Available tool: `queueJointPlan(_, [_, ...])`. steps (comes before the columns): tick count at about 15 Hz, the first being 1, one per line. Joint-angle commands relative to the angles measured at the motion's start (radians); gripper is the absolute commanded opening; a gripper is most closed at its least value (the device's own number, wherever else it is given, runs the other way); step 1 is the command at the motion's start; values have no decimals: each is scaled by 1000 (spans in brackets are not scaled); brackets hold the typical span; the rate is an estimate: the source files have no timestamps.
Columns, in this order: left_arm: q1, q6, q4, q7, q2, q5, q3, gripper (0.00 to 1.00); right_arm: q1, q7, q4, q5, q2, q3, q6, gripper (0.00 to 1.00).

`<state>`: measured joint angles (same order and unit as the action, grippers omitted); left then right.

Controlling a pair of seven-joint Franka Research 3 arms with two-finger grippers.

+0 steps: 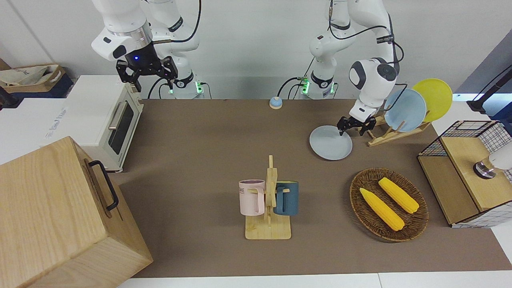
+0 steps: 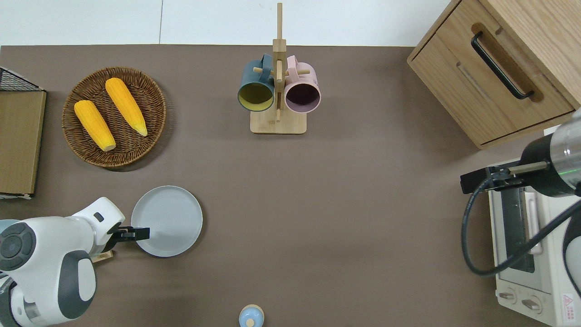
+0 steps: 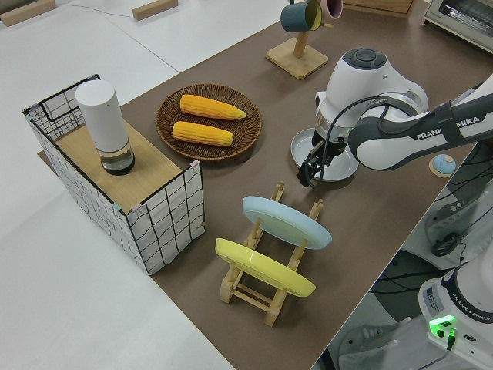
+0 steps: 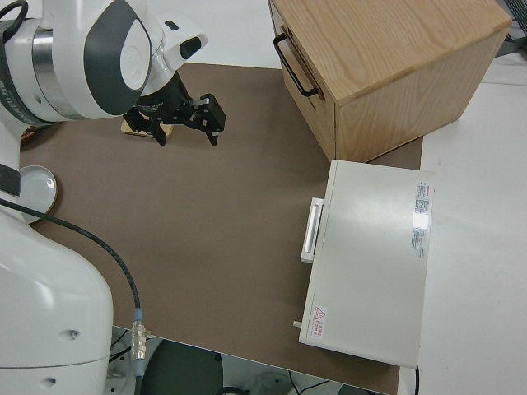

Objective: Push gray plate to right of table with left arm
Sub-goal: 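Lower the left gripper against the near edge of the gray plate, then push the gray plate with the left gripper across the table toward the toaster oven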

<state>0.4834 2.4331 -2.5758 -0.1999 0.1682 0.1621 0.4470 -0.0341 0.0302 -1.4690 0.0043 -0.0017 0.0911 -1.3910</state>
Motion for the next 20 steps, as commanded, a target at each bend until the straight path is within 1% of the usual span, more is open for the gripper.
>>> queueJointPlan(1, [-16, 64, -14, -9, -44, 20, -8, 987, 11, -3, 1, 8, -8, 6, 12, 983])
queueJointPlan(3, [-16, 78, -15, -9, -59, 20, -8, 977, 11, -3, -1, 8, -8, 6, 12, 983])
queueJointPlan(4, [-16, 80, -15, -9, -64, 20, -8, 850, 11, -1, 1, 8, -8, 6, 12, 983])
queueJointPlan(5, [-16, 80, -15, -9, -62, 22, -8, 582, 11, -3, -1, 8, -8, 6, 12, 983])
queueJointPlan(6, [-16, 80, -15, -9, -61, 22, -8, 401, 11, -3, -1, 8, -8, 6, 12, 983])
queueJointPlan(7, [-16, 80, -15, -7, -58, 22, -8, 273, 11, -3, 1, 10, -8, 4, 12, 983])
queueJointPlan(8, [-16, 78, -15, -7, -55, 22, -8, 174, 11, -3, 1, 8, -8, 6, 12, 983])
queueJointPlan(10, [-16, 75, -14, -4, -52, 22, -8, 48, 11, -3, -1, 10, -8, 6, 12, 983])
queueJointPlan(11, [-16, 73, -12, -4, -52, 22, -8, 8, 11, -3, 1, 8, -8, 4, 12, 983])
queueJointPlan(12, [-16, 75, -12, -4, -52, 22, -8, 0, 11, -3, 1, 8, -8, 6, 12, 983])
queueJointPlan(17, [-20, 78, -12, 4, -59, 36, -4, 0, 11, -1, -1, 8, -8, 4, 12, 983])
queueJointPlan(19, [-51, 83, -10, 5, -68, 56, -5, 0, 11, -3, -1, 8, -8, 6, 12, 983])
queueJointPlan(20, [-80, 89, -9, 8, -72, 89, -5, 0, 11, -3, -1, 8, -8, 6, 12, 983])
